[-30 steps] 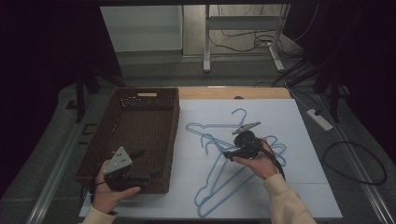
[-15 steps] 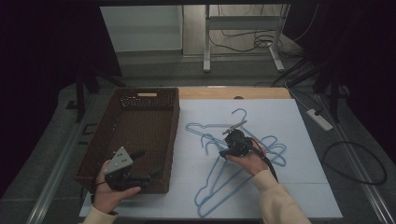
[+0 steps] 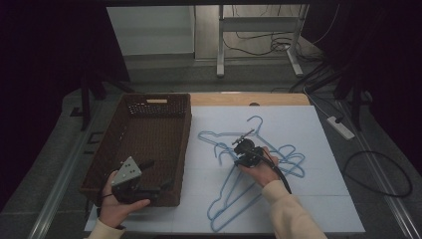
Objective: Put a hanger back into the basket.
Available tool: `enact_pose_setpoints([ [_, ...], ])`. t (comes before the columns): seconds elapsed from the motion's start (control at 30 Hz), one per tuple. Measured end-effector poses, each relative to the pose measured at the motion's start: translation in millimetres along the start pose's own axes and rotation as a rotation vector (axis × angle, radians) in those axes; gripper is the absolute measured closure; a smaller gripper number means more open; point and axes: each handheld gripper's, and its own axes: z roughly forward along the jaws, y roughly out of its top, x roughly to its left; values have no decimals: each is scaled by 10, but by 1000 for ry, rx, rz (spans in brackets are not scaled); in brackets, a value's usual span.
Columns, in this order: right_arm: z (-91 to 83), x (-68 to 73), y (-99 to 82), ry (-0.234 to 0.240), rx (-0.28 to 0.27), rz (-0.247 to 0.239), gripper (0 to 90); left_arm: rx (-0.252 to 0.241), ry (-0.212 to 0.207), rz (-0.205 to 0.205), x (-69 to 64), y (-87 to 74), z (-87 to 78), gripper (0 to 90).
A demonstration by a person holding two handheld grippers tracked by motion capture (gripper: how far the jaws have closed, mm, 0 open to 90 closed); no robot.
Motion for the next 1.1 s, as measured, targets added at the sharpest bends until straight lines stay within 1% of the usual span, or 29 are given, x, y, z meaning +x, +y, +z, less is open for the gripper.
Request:
enact_pose_setpoints([
  [0.03, 1, 7, 4, 3, 2, 4, 762, 1, 0, 1, 1, 0, -1, 157],
  [0.1, -5, 9, 11, -2, 5, 29, 810, 1, 1, 1, 2, 0, -1, 157],
  [0.17, -4, 8, 14, -12, 3, 46, 836, 1, 0, 3, 2, 0, -2, 157],
  [0.2, -7, 2, 13, -2, -3, 74, 854, 2, 1, 3, 4, -1, -1, 157],
  [0.23, -13, -6, 11, 9, -3, 88, 855, 3, 1, 2, 7, -1, -2, 157],
  [0.3, -36, -5, 8, 4, -16, 94, 859, 1, 3, -1, 11, -4, -1, 157],
  [0.4, -107, -5, -9, 13, -55, 101, 860, 1, 5, -2, 17, -4, -7, 157],
  [0.5, -205, -9, -41, 22, -99, 97, 862, -2, 6, -2, 13, 1, -16, 157],
  [0.57, -297, -10, -81, 27, -145, 94, 863, -4, 6, -1, 12, 7, -20, 157],
  [0.73, -467, -8, -171, 36, -221, 87, 864, -7, 12, -3, 23, 13, -38, 156],
  [0.8, -534, -14, -214, 34, -256, 95, 865, -8, 13, -4, 25, 16, -42, 157],
  [0.83, -534, -14, -214, 34, -256, 95, 865, -8, 13, -4, 25, 16, -42, 157],
  [0.87, -602, -22, -262, 35, -290, 108, 865, -8, 12, -1, 18, 19, -40, 157],
  [0.9, -602, -22, -262, 35, -290, 108, 865, -8, 12, -1, 18, 19, -40, 156],
  [0.93, -625, -25, -278, 35, -303, 110, 865, -7, 13, 2, 12, 22, -38, 156],
  [0.97, -669, -30, -312, 33, -329, 117, 866, -6, 11, 4, 9, 25, -38, 157],
  [1.0, -669, -30, -312, 33, -329, 117, 866, -6, 10, 4, 6, 26, -38, 157],
  [1.1, -708, -34, -353, 39, -360, 110, 867, -8, 12, 2, 5, 28, -40, 157],
])
